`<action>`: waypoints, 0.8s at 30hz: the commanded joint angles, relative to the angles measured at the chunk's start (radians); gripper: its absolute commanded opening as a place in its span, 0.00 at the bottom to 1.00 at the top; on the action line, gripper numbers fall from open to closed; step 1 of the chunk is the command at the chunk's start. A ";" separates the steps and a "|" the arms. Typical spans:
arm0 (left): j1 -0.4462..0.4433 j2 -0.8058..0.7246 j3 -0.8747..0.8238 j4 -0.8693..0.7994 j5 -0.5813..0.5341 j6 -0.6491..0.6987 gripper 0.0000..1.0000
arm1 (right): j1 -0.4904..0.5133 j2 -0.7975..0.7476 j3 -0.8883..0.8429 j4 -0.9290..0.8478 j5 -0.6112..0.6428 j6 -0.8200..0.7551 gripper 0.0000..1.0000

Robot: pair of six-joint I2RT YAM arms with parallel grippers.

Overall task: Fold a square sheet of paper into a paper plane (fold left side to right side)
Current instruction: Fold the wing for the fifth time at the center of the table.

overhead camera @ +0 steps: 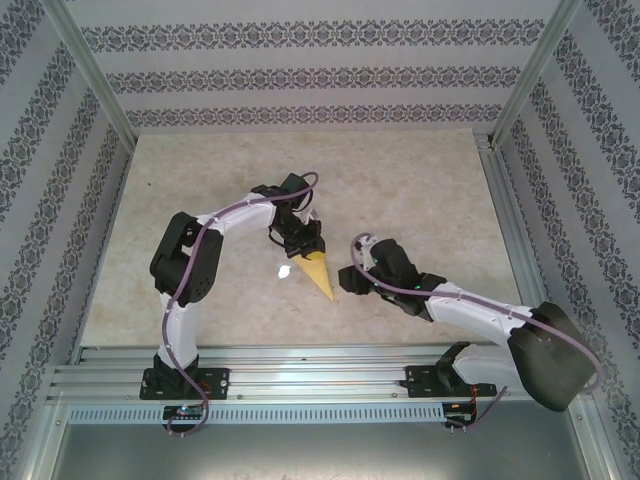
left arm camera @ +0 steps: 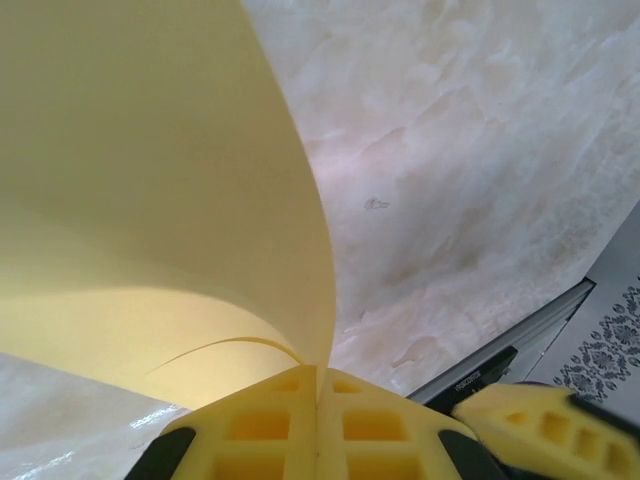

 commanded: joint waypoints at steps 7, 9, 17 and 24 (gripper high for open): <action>-0.010 -0.116 -0.131 0.167 -0.057 -0.011 0.00 | -0.165 0.119 -0.068 0.370 -0.363 0.325 0.14; -0.011 -0.136 -0.171 0.195 -0.072 -0.003 0.00 | -0.165 0.190 -0.062 0.443 -0.385 0.389 0.12; -0.011 -0.211 -0.282 0.260 -0.123 0.067 0.00 | -0.132 0.354 -0.025 0.508 -0.393 0.404 0.06; -0.011 -0.234 -0.351 0.311 -0.160 0.098 0.00 | -0.107 0.417 -0.020 0.526 -0.380 0.393 0.05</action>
